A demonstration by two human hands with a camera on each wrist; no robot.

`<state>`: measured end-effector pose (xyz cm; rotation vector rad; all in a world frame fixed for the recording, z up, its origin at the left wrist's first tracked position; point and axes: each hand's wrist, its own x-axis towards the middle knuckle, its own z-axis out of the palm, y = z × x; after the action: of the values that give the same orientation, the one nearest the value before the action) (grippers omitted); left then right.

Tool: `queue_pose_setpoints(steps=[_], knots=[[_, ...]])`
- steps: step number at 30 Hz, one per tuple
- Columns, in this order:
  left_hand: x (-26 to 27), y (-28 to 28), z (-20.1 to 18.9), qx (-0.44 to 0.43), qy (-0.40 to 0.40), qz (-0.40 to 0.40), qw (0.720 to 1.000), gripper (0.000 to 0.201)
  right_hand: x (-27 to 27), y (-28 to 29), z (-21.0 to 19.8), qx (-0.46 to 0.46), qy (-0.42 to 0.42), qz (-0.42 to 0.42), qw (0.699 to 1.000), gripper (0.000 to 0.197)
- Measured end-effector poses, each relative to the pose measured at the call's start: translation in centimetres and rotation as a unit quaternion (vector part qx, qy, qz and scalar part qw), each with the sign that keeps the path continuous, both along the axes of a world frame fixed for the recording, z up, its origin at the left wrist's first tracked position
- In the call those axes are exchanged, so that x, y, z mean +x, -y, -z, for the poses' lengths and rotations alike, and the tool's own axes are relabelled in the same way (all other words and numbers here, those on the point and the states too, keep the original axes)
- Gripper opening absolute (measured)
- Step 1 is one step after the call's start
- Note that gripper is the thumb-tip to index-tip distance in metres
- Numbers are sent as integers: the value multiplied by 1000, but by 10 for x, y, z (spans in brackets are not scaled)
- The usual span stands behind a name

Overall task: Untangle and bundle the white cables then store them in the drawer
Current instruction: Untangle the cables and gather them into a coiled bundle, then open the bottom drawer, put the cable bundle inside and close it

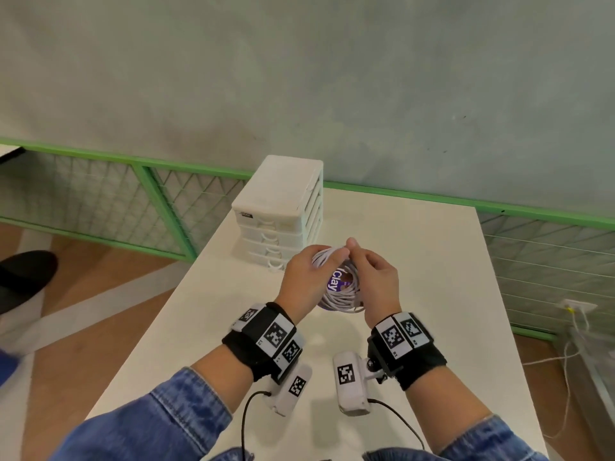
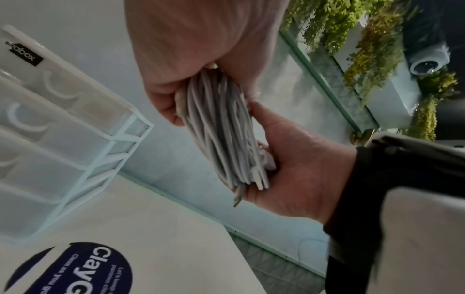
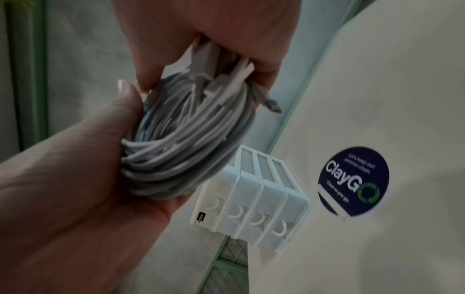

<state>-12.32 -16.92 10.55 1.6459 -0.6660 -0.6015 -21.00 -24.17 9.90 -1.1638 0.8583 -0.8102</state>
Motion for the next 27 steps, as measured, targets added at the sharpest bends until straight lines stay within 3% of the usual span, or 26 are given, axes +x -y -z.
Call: queue_pose_setpoints(steps=[4, 10, 15, 18, 21, 24, 27], knots=[[-3, -5, 2, -7, 28, 5, 1000, 22, 1, -6, 5, 23, -8, -10, 1000, 38], [15, -2, 9, -30, 32, -21, 999, 22, 27, -7, 1, 1, -27, 29, 999, 37], [58, 0, 9, -31, 9, 11, 999, 16, 65, 7, -3, -55, -43, 31, 997, 41], [91, 3, 13, -21, -23, 60, 998, 34, 87, 26, -3, -91, -81, 15, 992, 40], [125, 6, 26, -15, -48, 38, 998, 25, 104, 49, -4, -143, -144, -11, 979, 38], [161, 7, 60, 64, -69, -34, 995, 25, 116, 72, -11, -229, -245, -101, 937, 31], [185, 13, 94, 191, -171, -32, 966, 26, 129, 85, -21, -346, -381, -197, 835, 33]])
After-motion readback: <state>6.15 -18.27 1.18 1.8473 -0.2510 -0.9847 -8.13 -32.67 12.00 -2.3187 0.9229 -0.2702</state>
